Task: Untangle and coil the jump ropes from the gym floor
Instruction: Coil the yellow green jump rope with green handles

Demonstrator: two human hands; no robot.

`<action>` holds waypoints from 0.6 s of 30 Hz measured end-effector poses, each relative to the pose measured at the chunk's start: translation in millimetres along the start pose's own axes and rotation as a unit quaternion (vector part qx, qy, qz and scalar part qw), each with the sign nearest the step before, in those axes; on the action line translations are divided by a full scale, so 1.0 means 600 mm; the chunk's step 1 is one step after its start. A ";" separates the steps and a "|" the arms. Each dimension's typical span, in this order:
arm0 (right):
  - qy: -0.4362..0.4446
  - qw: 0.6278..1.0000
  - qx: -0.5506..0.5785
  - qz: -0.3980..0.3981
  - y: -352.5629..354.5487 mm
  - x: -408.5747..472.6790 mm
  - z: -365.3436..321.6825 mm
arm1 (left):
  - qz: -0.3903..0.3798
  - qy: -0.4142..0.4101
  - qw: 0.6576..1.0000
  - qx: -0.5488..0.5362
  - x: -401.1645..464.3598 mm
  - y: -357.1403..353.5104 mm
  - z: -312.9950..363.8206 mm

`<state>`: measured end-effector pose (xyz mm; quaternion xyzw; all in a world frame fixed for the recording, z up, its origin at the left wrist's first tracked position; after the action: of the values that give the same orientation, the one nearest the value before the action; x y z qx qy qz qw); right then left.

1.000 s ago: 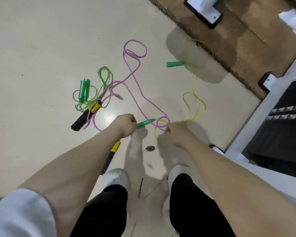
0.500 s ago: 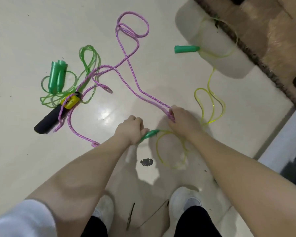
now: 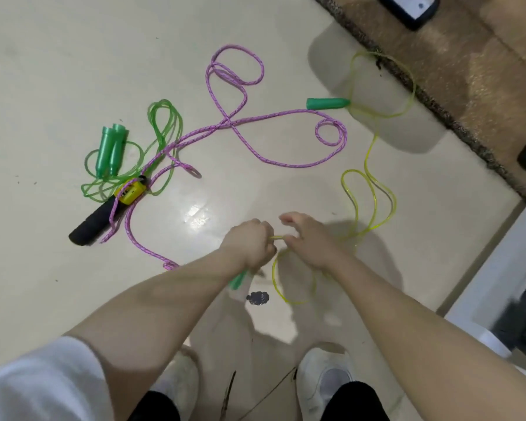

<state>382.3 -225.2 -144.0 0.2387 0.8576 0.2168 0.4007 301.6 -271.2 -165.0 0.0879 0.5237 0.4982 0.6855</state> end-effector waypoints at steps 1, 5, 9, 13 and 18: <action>-0.003 0.998 0.027 -0.049 -0.021 -0.004 -0.004 | 0.009 0.001 0.996 -0.089 0.004 0.024 0.004; -0.053 0.983 0.147 -0.095 -0.021 -0.011 -0.015 | 0.125 0.061 0.864 -0.484 0.001 0.147 0.011; -0.073 0.973 0.218 -0.017 0.081 -0.042 -0.036 | 0.077 0.045 0.658 -0.748 -0.030 0.180 0.024; 0.000 0.973 0.226 -0.052 0.166 -0.059 -0.106 | -0.201 -0.054 0.705 -0.678 -0.073 0.168 0.078; 0.028 0.993 0.106 0.030 0.190 -0.043 -0.146 | -0.341 -0.112 0.762 -0.539 -0.139 0.149 0.145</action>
<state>354.5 -165.9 -13.6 0.2994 0.8790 0.1427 0.3424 322.3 -257.4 -17.0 -0.4255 0.0832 0.4184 0.7981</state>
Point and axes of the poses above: each hand's wrist, its own x-axis towards the middle knuckle, its own y-axis out of the back of the hand, z = x × y, the point moved 10 cm from there along x, towards the middle knuckle, and after that the axes turned 4 degrees about -x, right-handed, at the moved point
